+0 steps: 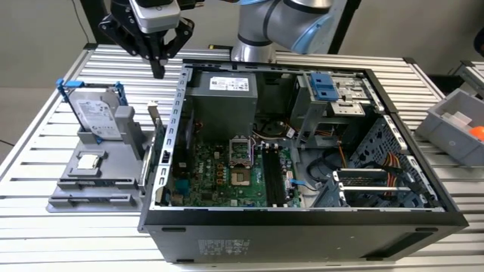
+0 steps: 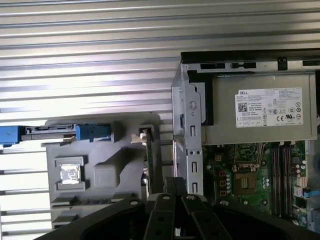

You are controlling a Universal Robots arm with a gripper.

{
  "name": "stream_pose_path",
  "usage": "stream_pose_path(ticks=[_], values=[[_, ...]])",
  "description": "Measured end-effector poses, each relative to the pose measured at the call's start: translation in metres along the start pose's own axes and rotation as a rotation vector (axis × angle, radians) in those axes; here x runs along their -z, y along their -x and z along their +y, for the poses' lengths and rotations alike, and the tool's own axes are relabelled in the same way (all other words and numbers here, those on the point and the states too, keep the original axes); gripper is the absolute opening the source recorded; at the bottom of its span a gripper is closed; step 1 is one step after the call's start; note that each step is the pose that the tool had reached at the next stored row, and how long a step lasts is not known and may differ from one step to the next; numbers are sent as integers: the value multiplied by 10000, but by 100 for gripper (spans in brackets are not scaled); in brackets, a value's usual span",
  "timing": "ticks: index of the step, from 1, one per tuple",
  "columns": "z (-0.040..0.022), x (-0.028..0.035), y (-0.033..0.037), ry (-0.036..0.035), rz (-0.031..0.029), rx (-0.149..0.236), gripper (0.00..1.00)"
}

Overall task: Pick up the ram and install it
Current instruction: 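Reach for the ram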

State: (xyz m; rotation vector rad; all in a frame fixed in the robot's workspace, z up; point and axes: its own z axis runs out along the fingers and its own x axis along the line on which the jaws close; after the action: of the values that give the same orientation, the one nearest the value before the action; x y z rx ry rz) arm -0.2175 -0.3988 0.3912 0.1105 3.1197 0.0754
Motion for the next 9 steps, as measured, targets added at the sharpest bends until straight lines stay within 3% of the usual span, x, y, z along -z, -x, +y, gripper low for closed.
stream_pose_path(ticks=[9], values=[[-8, 2, -119, 2, 5, 96, 0]])
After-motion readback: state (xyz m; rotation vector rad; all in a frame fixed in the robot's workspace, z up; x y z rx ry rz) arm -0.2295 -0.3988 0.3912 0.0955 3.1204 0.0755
